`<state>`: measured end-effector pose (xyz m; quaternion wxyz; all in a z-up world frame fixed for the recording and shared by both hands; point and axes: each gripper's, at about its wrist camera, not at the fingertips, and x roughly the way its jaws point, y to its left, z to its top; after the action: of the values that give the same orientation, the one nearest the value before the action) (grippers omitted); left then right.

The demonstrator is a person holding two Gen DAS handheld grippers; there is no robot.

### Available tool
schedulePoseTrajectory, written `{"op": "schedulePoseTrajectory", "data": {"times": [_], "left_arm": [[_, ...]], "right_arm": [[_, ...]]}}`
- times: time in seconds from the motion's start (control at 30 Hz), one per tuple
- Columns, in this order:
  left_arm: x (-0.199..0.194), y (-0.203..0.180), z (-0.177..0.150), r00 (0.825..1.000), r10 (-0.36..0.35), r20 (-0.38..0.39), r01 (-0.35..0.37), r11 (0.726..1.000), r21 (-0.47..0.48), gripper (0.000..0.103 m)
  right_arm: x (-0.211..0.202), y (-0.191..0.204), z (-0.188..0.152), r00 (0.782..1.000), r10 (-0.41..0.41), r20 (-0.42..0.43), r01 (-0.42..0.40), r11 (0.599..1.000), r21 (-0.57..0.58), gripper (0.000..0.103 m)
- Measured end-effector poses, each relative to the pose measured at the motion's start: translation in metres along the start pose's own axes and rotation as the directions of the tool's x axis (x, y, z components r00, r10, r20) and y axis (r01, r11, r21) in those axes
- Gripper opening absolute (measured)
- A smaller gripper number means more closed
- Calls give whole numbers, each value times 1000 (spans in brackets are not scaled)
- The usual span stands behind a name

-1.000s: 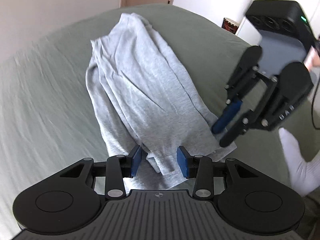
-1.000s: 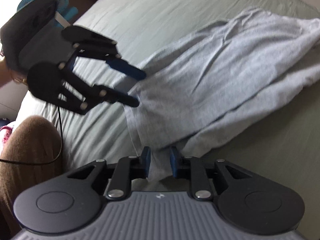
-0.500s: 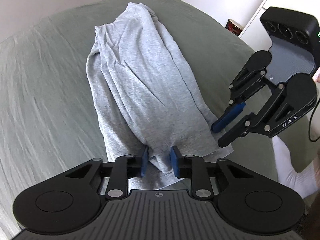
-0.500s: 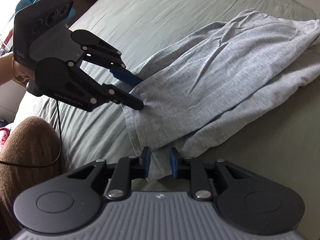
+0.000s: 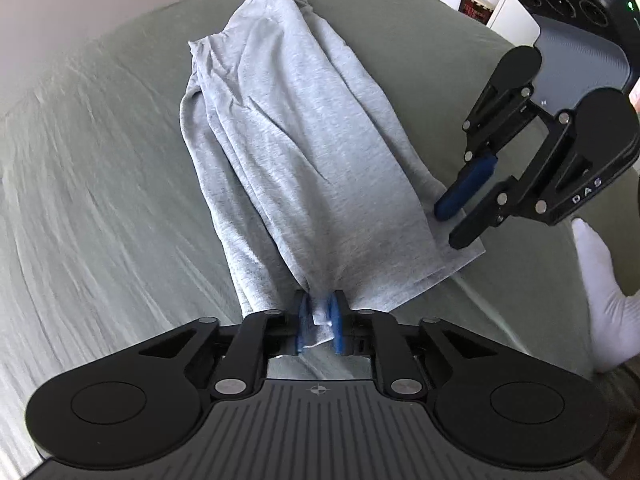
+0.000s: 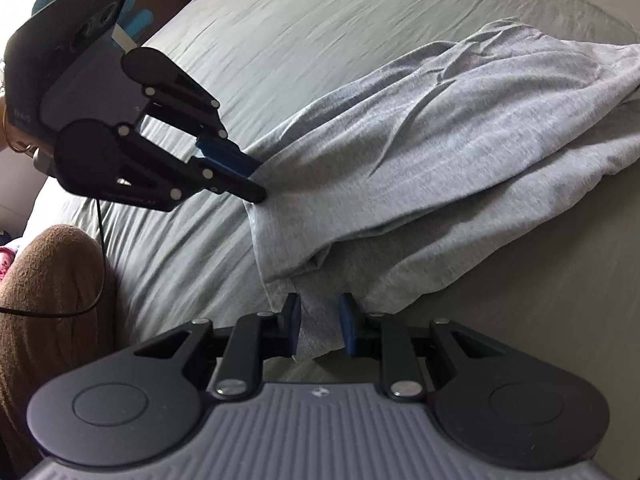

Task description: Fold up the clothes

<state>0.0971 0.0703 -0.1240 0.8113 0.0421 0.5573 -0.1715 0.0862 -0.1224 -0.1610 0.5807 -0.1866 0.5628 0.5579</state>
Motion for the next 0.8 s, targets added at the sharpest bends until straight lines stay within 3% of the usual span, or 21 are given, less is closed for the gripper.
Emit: {"op": "schedulePoseTrajectory", "data": {"times": [0.17,0.27,0.37,0.47,0.57,0.73,0.8], "left_arm": [[-22,-7,5,999,31,28,-33,997,63,37],[-36,-3,11,995,53,79,-57,998,42,38],[-37,-7,24,990,30,135,-35,999,36,39],[-23,-22,46,984,16,180,-30,997,77,40],[4,-37,65,984,7,179,-29,992,121,40],[31,-44,77,988,-16,152,-5,991,136,40],[35,-43,80,988,-23,151,4,992,126,40]], "right_arm": [[-12,-5,4,999,7,38,-8,1000,19,33],[-23,-16,12,996,-37,85,35,999,22,34],[-39,-37,23,983,-103,153,95,994,54,34],[-58,-74,40,953,-196,231,166,976,142,34],[-82,-144,65,888,-338,312,229,913,336,41],[-98,-217,84,860,-371,351,154,844,514,42],[-101,-230,88,850,-405,337,169,815,554,42]]}}
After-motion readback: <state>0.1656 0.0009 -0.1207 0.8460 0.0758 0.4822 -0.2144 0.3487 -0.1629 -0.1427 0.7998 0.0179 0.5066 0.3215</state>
